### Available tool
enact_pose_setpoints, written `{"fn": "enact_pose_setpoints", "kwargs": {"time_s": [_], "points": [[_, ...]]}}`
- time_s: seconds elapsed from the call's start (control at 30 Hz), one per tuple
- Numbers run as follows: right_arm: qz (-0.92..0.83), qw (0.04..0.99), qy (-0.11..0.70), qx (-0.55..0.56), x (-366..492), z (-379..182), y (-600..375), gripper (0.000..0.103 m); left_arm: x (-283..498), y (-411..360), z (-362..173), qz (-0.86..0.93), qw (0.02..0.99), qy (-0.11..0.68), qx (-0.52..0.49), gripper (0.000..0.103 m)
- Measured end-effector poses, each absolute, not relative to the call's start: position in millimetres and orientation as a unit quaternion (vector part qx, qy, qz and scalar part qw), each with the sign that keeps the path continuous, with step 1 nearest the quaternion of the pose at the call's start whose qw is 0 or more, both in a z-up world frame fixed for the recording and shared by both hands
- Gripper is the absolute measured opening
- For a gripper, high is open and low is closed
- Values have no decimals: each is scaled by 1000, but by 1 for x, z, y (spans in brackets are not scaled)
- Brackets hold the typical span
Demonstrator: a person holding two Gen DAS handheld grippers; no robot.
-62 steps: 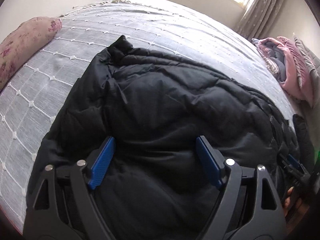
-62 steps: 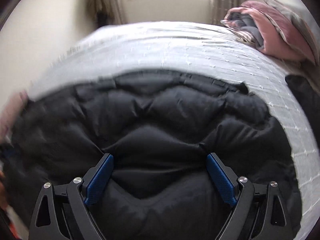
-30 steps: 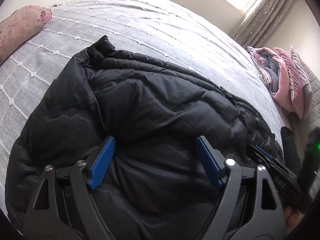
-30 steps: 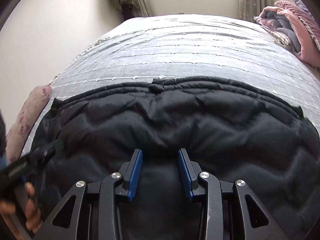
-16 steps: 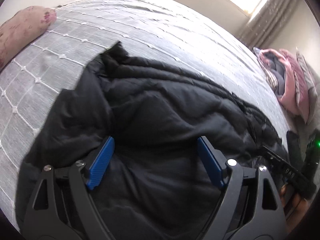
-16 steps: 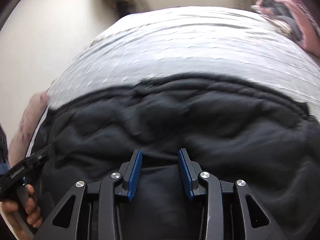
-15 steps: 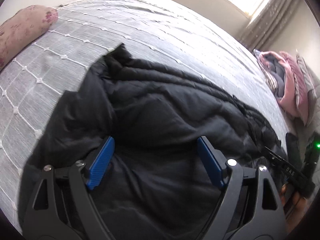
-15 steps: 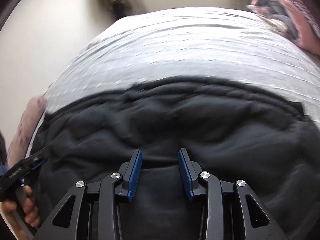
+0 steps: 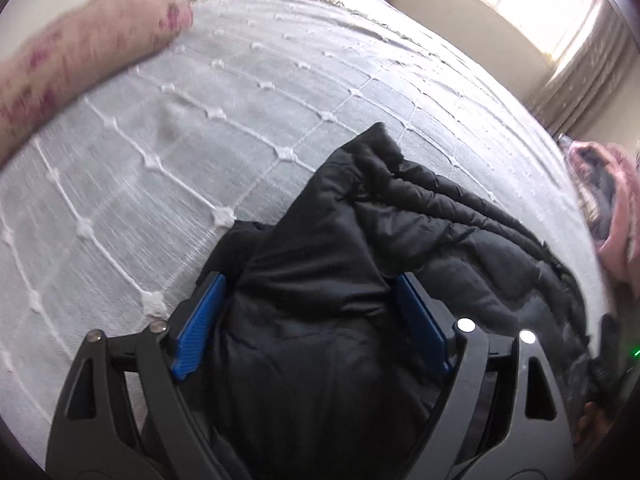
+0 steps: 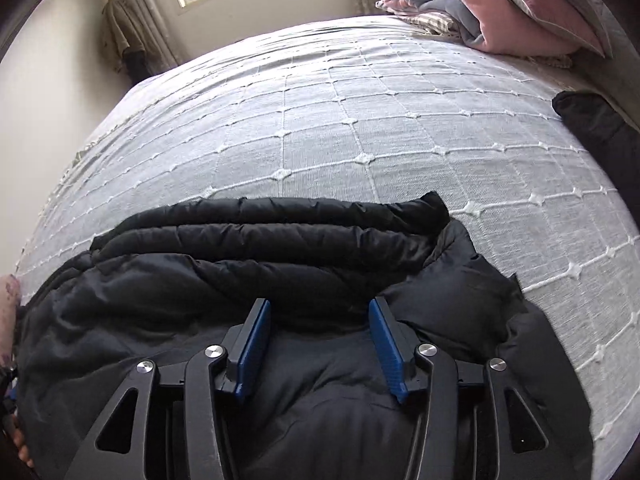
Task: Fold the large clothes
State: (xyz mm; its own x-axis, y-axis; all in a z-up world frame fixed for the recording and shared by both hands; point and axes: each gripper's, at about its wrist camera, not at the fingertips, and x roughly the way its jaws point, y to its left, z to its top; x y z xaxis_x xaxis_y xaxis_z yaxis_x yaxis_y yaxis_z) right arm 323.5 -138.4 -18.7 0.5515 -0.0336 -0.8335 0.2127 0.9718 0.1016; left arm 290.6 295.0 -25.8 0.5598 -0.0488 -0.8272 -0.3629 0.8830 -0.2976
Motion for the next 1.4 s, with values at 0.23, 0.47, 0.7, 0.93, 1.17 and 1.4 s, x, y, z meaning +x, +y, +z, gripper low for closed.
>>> {"fn": "enact_pose_setpoints", "kwargs": {"time_s": [0.23,0.47,0.7,0.93,1.17,1.4], "points": [[-85,874,475,53,315,-1,-127,62,282,308,-18,80,849,452,-262,86],[-8,891,454,8,250,42,-77,70,265,313,2,33,850,425,-310,86],[101,894,435,-32,167,46,-10,69,216,239,38,-56,896,389,-206,86],[143,868,473,-55,135,9,22,43,166,193,66,-78,934,333,-108,86],[115,856,495,-97,143,-31,40,43,193,176,0,-78,872,471,-106,86],[126,855,497,-78,143,-23,33,43,192,201,7,-81,872,453,-167,86]]}}
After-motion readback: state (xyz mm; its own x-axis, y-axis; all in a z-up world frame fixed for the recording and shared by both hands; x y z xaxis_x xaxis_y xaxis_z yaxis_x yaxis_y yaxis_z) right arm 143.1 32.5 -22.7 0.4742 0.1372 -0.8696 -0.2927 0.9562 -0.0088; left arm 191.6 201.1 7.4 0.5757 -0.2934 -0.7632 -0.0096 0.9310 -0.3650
